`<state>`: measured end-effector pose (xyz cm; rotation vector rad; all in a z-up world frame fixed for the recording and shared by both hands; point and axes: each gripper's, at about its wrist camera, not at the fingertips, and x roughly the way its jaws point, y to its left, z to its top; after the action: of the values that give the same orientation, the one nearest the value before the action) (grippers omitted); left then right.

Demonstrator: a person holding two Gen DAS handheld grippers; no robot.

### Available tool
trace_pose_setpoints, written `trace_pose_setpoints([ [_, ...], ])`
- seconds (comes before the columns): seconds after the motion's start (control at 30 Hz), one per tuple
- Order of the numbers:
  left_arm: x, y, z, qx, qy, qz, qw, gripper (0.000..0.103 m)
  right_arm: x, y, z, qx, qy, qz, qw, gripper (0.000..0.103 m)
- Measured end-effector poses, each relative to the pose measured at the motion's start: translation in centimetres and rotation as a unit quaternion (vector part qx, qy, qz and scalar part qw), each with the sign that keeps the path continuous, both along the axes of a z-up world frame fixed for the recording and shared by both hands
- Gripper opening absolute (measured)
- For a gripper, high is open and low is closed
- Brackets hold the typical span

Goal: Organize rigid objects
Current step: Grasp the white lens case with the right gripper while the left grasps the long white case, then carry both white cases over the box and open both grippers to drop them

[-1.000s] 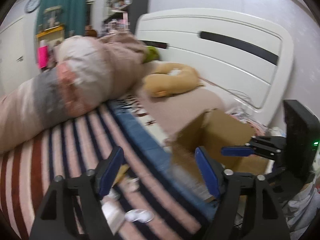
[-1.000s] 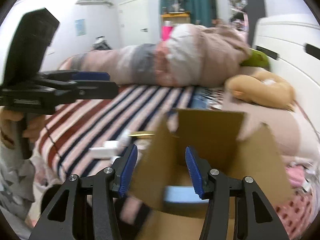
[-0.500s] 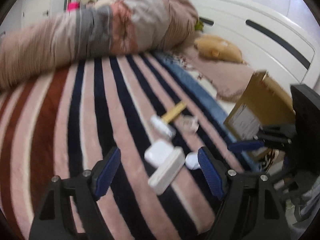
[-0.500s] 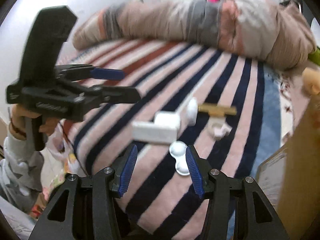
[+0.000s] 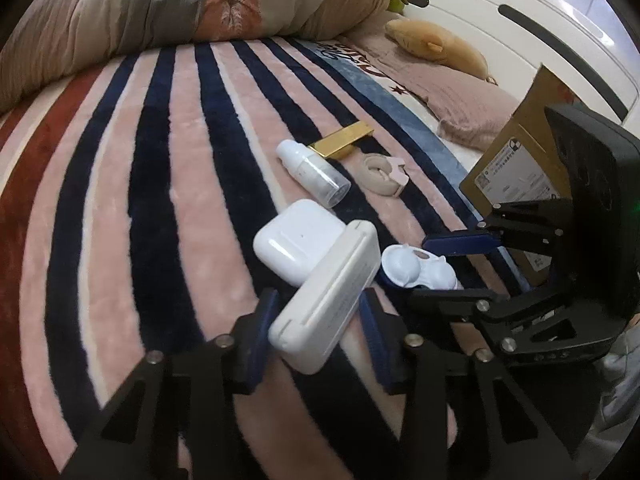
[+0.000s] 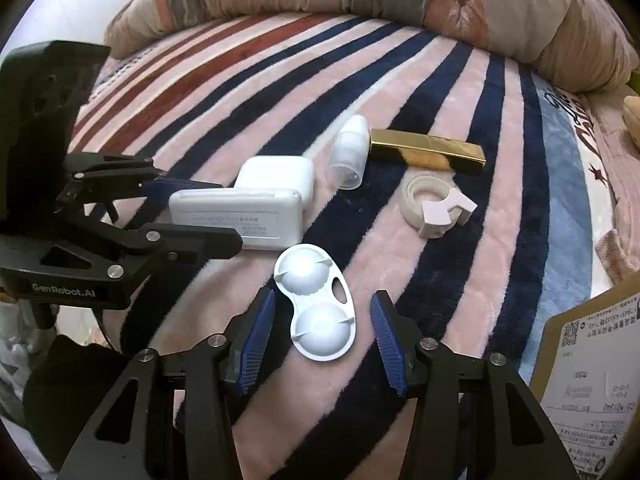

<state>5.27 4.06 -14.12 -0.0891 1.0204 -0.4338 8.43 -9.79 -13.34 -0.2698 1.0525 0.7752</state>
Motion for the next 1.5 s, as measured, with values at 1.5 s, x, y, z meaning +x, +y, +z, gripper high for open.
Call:
trace_pose_setpoints([
  [1.5,2.0,-23.5,17.8,0.044,-0.115,-0.179,0.9761,0.015,-4.8,-25.1,11.8,0.032,-0.161,-0.236,0.958,0.027],
])
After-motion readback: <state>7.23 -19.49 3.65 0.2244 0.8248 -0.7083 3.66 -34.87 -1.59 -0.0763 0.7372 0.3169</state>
